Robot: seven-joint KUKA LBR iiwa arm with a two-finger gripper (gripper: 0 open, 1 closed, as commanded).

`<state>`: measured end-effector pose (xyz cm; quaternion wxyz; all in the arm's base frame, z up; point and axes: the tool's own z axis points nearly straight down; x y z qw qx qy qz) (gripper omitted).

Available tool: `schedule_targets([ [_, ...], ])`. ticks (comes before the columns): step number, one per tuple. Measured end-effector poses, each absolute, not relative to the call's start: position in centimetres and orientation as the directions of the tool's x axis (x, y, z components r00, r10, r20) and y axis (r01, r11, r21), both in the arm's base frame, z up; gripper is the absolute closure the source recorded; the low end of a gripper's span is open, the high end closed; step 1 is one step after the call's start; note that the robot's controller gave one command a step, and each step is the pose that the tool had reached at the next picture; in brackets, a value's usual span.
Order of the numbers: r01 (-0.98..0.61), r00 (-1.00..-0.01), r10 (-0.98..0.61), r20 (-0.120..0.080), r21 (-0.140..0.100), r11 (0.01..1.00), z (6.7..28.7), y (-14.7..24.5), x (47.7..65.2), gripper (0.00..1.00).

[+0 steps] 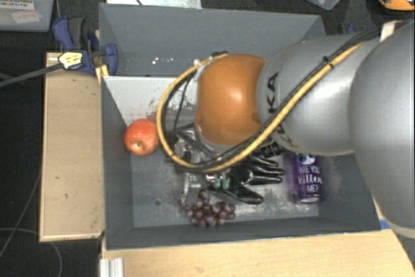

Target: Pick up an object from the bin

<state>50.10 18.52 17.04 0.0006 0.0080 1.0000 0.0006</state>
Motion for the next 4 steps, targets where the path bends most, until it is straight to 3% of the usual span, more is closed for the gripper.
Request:
schedule_targets([
  [1,0.017,-1.000,0.017,-0.001,0.001,1.000,17.0,18.5,50.1,0.00],
  [2,-0.186,-0.983,-0.186,0.003,0.000,0.983,11.0,14.5,48.4,0.00],
  [3,-0.159,-0.987,-0.159,-0.005,0.002,0.987,10.5,13.5,48.2,0.00],
  [4,-0.150,-0.989,-0.150,-0.004,0.004,0.989,9.1,13.7,48.8,1.00],
])
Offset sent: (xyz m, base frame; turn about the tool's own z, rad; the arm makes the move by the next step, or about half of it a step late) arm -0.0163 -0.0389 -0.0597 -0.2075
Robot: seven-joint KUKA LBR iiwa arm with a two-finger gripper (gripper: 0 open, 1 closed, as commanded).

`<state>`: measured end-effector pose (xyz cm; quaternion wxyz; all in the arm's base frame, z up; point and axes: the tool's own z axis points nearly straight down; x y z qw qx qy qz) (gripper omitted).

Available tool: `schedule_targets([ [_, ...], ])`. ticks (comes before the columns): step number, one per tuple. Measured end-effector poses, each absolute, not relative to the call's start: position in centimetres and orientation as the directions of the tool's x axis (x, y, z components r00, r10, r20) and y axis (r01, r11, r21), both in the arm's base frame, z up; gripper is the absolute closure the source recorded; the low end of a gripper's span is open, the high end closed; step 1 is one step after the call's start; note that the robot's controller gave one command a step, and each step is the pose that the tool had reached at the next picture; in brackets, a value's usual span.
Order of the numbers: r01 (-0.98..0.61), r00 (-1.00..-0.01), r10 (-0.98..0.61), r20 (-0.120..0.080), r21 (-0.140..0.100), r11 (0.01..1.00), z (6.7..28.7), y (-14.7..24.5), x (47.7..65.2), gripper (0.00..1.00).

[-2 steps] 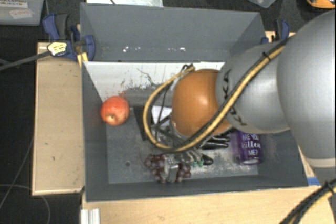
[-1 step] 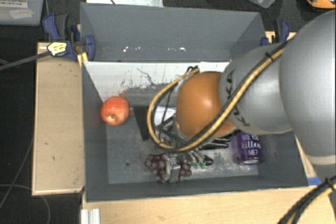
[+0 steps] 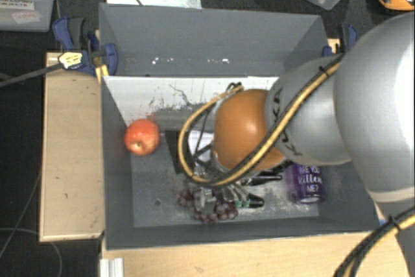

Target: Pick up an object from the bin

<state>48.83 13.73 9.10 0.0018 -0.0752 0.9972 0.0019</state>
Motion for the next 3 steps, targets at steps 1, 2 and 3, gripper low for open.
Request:
schedule_targets([
  [1,-0.150,-0.989,-0.150,-0.004,0.004,0.989,9.1,13.7,48.8,1.00],
  [2,-0.172,-0.985,-0.172,-0.007,0.004,0.985,7.4,15.5,50.6,1.00],
  [3,-0.157,-0.988,-0.157,-0.001,0.003,0.988,18.1,14.8,49.3,1.00],
])
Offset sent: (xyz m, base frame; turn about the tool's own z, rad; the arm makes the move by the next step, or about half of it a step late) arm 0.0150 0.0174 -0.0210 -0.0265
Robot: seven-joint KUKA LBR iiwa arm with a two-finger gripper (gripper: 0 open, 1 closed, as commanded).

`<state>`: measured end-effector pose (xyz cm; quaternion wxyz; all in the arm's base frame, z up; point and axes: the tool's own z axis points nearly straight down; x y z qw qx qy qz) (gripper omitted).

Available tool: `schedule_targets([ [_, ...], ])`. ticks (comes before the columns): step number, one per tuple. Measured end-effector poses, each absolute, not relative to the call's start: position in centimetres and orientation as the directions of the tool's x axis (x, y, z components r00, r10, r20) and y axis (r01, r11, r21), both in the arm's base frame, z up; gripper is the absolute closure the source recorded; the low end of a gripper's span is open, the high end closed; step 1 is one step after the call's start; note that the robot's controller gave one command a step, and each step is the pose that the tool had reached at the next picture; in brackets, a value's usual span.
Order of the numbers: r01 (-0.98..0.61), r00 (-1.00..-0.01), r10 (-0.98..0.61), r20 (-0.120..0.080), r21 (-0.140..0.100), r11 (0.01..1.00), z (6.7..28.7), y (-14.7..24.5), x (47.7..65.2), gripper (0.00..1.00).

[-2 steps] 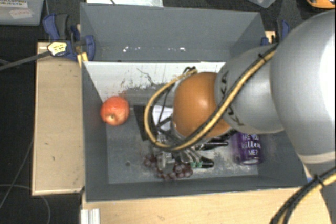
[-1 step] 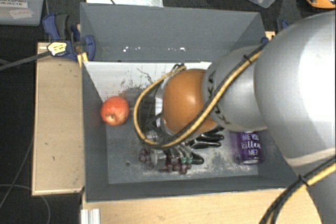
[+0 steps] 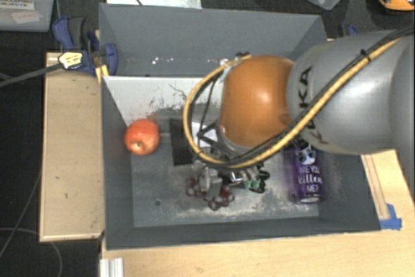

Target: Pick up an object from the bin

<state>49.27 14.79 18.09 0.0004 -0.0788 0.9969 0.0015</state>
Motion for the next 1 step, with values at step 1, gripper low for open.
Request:
schedule_targets([
  [1,-0.157,-0.988,-0.156,-0.009,0.004,0.988,21.11,14.73,49.61,1.00],
])
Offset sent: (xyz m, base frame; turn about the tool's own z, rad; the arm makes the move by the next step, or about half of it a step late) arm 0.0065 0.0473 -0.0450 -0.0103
